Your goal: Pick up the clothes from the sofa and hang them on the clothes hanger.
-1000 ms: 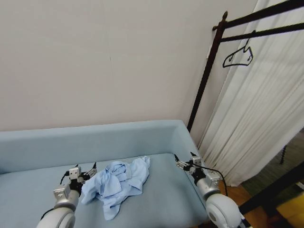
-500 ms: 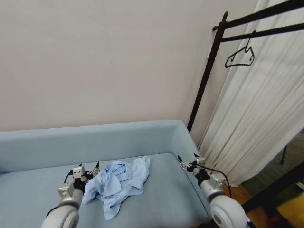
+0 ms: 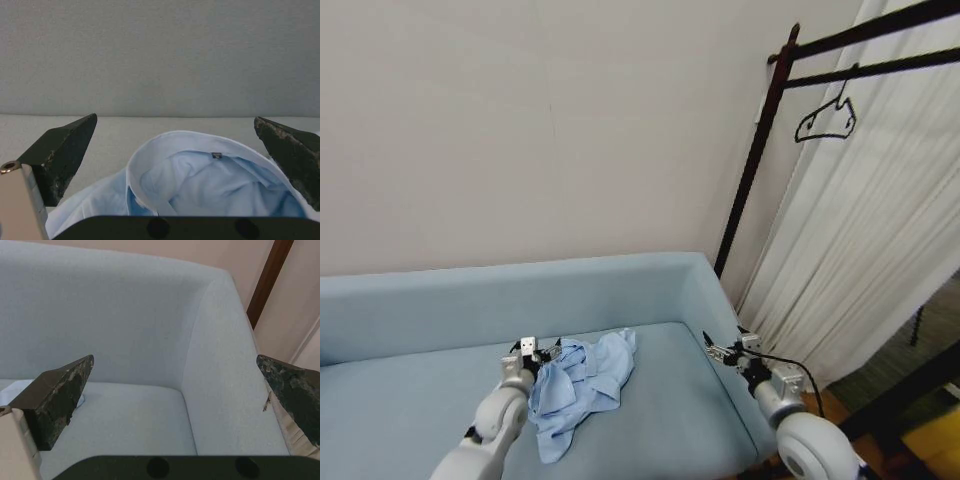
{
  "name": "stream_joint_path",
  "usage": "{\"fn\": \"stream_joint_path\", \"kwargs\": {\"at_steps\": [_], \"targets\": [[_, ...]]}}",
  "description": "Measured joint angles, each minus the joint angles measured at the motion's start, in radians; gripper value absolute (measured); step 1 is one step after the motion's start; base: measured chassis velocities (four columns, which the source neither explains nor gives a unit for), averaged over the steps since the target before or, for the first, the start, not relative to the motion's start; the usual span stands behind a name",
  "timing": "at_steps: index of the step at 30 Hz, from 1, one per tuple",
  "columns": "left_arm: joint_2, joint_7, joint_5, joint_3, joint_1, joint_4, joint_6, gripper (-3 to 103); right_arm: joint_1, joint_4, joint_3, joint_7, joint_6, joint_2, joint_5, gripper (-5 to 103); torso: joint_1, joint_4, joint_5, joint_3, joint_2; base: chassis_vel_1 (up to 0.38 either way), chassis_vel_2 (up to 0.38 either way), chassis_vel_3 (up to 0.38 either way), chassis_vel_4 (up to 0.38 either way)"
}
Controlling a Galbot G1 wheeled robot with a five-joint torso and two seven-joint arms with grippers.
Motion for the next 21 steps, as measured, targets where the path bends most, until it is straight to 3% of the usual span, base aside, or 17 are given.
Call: {"fn": "stream_joint_path", "kwargs": {"at_steps": [5, 9, 21], "targets": [[-0.003, -0.006, -0.002, 0.027, -0.06, 0.1, 0.007, 100, 0.001, -0.011, -0.009, -0.002, 0.0, -0.002, 0.0, 100, 0.0, 0.0004, 0.0002, 0.0, 0.0, 0.0, 0.0, 0.0, 0.0], [-0.019, -0.028, -0.02, 0.055, -0.115, 0.188, 0.055, 100, 0.002, -0.025, -0.014, -0.004, 0.0, -0.013, 0.001, 100, 0.0, 0.0001, 0.0, 0.0, 0.0, 0.0, 0.0, 0.0, 0.0], [-0.049, -0.075, -0.116, 0.064, -0.16, 0.274, 0.103, 100, 0.026, -0.049, -0.031, -0.004, -0.001, -0.038, 0.017, 100, 0.0, 0.0001, -0.0001, 0.0, 0.0, 0.0, 0.0, 0.0, 0.0]]}}
